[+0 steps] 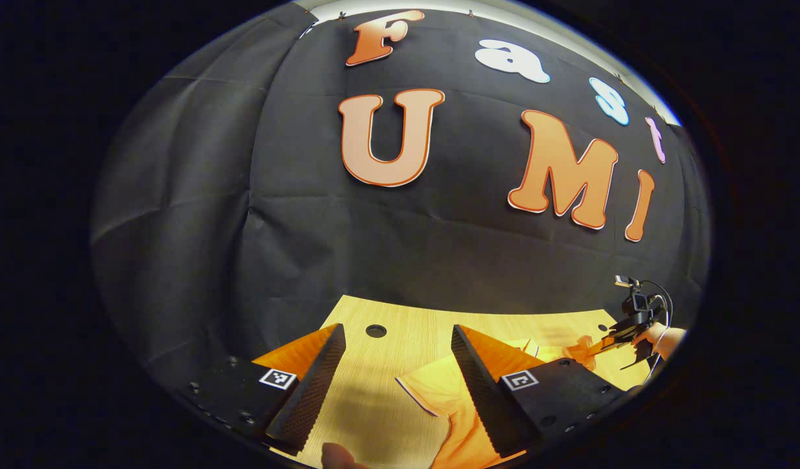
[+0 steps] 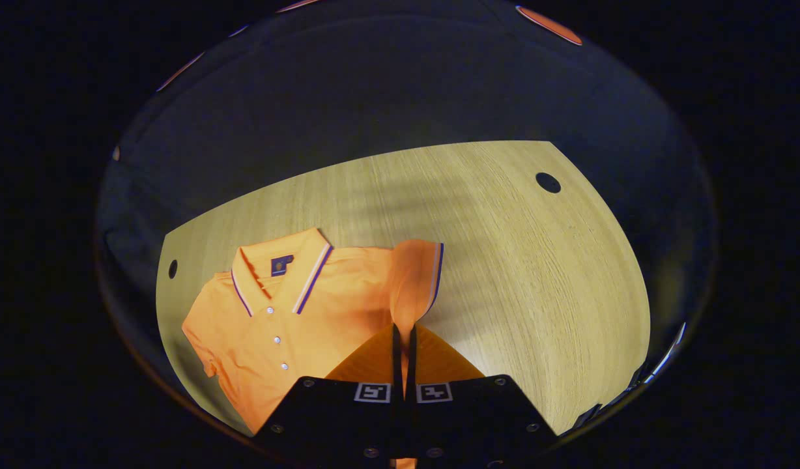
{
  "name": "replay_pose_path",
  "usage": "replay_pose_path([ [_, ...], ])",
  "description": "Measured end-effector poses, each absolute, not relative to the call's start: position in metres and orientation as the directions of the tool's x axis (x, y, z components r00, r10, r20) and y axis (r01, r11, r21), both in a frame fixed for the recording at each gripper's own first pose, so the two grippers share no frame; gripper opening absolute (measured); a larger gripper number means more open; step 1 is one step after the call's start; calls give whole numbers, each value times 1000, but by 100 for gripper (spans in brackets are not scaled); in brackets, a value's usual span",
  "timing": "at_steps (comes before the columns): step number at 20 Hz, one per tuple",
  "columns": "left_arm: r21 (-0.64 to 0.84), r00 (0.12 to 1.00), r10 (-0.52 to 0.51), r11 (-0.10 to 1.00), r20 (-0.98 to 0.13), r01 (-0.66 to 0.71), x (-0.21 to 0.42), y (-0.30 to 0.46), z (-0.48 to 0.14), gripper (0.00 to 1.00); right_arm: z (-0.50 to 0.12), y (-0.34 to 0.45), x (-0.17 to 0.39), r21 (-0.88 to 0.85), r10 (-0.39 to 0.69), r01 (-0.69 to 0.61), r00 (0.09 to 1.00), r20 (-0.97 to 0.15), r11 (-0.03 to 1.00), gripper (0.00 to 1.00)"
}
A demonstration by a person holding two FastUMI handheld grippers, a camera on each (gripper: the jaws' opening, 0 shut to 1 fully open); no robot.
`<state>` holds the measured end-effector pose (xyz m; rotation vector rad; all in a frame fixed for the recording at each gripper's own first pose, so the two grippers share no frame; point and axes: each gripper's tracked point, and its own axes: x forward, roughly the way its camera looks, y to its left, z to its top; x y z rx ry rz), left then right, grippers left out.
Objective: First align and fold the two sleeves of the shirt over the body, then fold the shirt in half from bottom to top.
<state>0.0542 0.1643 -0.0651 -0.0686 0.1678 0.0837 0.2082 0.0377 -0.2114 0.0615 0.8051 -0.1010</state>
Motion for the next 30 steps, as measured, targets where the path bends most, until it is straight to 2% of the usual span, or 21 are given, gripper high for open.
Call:
replay_pose_path([
  [11, -67, 985, 69, 995, -160, -80, 31, 202, -64, 98, -216, 162, 199, 32, 111, -126, 694, -712, 991, 2],
  [13, -78, 984, 64, 994, -164, -77, 29, 204, -66, 98, -219, 178, 192, 79, 162, -153, 668, -726, 985, 9],
  [15, -85, 983, 64, 993, -170, -79, 28, 206, -68, 98, -211, 195, 188, 155, 236, -179, 661, -712, 972, 27],
  [16, -87, 982, 64, 993, -176, -80, 27, 208, -71, 98, -208, 203, 189, 187, 266, -190, 667, -696, 964, 49],
  [17, -90, 981, 63, 993, -182, -81, 28, 207, -73, 98, -204, 209, 192, 201, 279, -194, 680, -677, 960, 57],
  [18, -92, 979, 62, 992, -194, -81, 29, 205, -76, 98, -202, 209, 193, 192, 271, -192, 700, -661, 962, 89],
  [19, -88, 976, 62, 993, -209, -82, 30, 203, -79, 98, -200, 207, 196, 174, 259, -192, 718, -646, 966, 100],
  [23, -91, 962, 45, 993, -271, -73, 36, 189, -93, 98, -175, 190, 192, 87, 202, -186, 795, -573, 979, 99],
  [26, -111, 946, 15, 992, -324, -54, 48, 167, -106, 98, -133, 183, 184, 81, 203, -187, 857, -473, 979, 99],
  [30, -163, 928, -9, 985, -372, -56, 64, 142, -109, 98, -91, 150, 174, -5, 142, -154, 922, -360, 988, 99],
])
